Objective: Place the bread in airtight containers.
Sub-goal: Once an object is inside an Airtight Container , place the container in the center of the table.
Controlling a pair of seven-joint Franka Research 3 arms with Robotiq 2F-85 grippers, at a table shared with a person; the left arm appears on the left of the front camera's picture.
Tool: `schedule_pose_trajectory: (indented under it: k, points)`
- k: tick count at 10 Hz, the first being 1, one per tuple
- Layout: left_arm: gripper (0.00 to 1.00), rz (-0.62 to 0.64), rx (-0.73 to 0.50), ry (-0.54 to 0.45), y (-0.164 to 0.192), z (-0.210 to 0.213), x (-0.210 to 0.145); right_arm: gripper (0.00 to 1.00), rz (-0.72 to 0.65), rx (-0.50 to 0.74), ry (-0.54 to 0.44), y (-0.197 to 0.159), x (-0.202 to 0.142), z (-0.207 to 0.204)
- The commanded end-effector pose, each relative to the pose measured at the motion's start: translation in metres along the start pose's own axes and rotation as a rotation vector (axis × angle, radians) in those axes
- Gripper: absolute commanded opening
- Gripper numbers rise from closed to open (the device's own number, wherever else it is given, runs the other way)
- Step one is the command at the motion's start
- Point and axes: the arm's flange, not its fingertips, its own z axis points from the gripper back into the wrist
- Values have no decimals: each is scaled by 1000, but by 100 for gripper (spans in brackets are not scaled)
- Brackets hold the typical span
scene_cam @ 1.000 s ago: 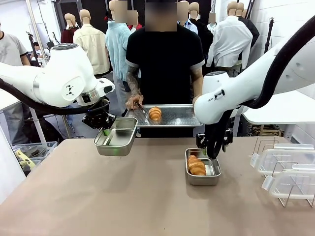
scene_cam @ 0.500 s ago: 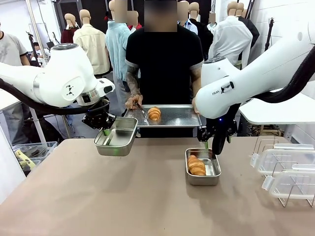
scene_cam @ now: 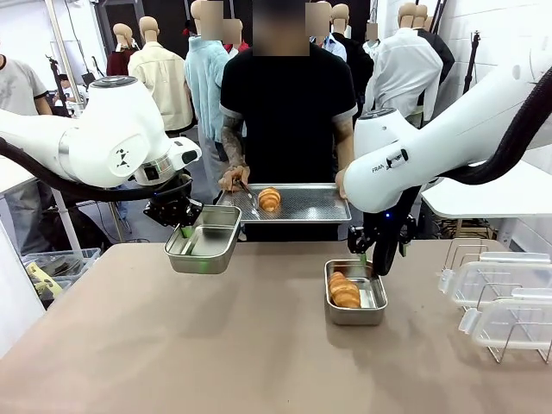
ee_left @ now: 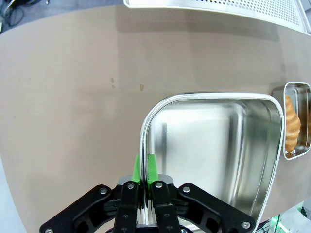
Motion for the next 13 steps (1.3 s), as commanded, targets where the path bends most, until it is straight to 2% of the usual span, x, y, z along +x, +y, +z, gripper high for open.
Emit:
schedule_pose_trajectory:
  k: [1, 4, 7, 8, 9, 13]
  points:
    - [0, 0, -1, -6, 0, 3, 0, 100, 0, 0, 1, 0, 0, 0]
    - [0, 0, -1, -6, 0, 3, 0, 100, 20, 49, -64, -40, -25, 36]
    - [0, 0, -1, -6, 0, 3, 0, 100, 167, 57, -84, -95, -66, 82]
    - [0, 0, -1, -6, 0, 3, 0, 100, 209, 16, -65, -109, -79, 90]
    - [0, 0, -1, -6, 0, 3, 0, 100, 181, 33, -71, -130, -96, 105]
    - [0, 0, -1, -6, 0, 3, 0, 100, 269, 159, -94, -194, -146, 134]
